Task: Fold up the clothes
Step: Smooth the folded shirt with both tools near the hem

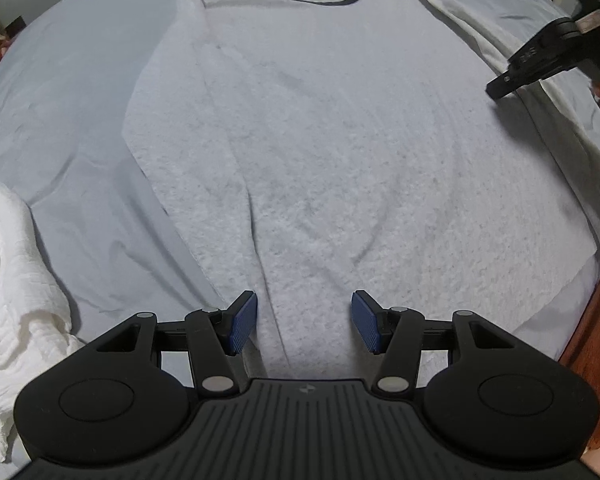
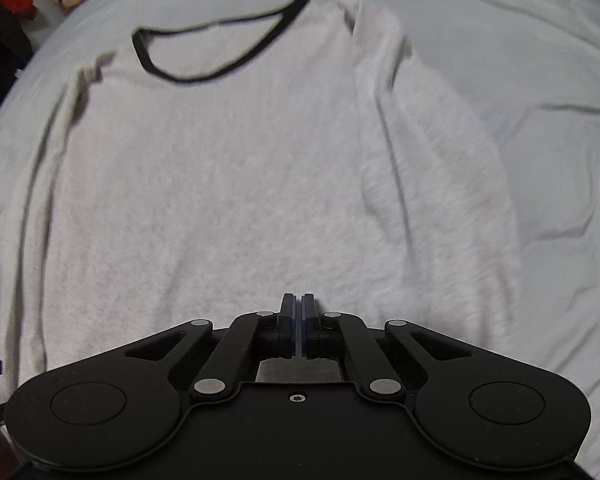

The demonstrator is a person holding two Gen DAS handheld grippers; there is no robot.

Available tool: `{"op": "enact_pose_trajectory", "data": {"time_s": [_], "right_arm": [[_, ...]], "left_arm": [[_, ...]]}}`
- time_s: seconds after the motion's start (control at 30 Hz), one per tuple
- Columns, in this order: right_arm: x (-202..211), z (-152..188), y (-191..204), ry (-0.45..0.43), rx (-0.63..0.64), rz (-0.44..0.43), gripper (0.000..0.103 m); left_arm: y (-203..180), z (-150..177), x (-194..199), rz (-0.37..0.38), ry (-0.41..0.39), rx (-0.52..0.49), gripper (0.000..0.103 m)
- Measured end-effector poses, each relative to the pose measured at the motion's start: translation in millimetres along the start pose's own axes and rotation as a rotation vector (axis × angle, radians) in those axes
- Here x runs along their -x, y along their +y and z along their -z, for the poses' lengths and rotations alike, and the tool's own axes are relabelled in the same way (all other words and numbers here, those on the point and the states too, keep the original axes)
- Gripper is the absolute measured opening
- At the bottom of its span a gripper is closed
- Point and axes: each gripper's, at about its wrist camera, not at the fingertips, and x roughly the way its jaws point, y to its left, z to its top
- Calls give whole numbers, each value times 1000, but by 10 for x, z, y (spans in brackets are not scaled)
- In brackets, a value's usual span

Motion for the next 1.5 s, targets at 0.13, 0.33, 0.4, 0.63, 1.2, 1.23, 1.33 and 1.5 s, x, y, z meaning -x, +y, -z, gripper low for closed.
{"op": "enact_pose_trajectory", "data": {"time_s": [0.13, 0.33, 0.4, 0.63, 1.2, 1.23, 1.33, 1.5], "right_arm": [[56, 22, 34, 0, 22, -13, 15], [392, 114, 179, 40, 154, -35, 40], [561, 158, 244, 54, 208, -44, 42], [998, 434, 476, 131, 462, -38, 64], [582, 1366, 531, 165, 716, -10, 64], [530, 1408, 539, 179, 723, -6, 64], [377, 1527, 558, 230, 745, 13, 64], [306, 1577, 510, 289, 757, 40, 65]], "left_arm": [[-30, 30, 72, -6, -13, -58, 51], [-188, 22, 215, -22, -23, -172, 51], [-240, 13, 281, -20, -31, -200, 51], [-460, 16, 608, -57, -50, -343, 51], [-999, 512, 205, -22, 70, -721, 53], [-1027, 538, 158, -20, 88, -744, 53], [-1071, 574, 41, -39, 114, -780, 53], [-1105, 616, -147, -42, 133, -806, 62]]}}
